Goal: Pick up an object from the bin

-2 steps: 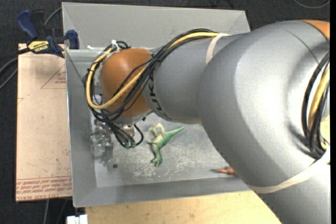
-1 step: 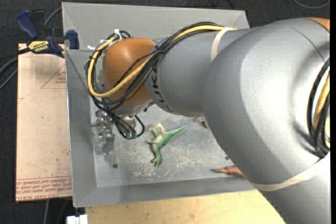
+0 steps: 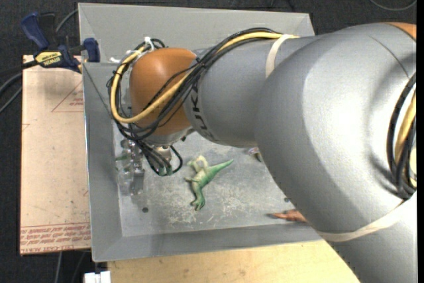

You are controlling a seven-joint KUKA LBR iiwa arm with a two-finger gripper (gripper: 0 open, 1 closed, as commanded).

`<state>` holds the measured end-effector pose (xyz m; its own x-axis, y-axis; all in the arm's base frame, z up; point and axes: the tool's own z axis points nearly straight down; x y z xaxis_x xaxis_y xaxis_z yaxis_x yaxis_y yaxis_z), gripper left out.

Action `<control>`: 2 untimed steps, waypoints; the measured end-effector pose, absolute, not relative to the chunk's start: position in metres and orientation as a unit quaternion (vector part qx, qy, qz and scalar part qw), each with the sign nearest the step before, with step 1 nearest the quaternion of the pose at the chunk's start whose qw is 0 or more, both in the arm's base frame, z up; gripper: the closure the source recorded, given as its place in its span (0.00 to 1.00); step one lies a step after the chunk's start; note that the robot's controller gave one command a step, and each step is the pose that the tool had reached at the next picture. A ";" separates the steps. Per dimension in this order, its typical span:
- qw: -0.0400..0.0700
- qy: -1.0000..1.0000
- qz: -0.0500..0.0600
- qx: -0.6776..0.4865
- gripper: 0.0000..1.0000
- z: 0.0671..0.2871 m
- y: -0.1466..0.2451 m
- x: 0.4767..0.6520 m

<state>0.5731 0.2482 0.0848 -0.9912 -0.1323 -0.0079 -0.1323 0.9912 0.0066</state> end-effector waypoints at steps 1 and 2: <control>0.009 0.998 0.006 -0.068 1.00 0.159 0.247 0.597; 0.007 0.998 0.005 -0.064 1.00 0.252 0.237 0.586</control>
Offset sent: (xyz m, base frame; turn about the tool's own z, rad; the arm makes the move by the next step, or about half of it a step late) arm 0.0117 -0.0123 0.1636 0.0043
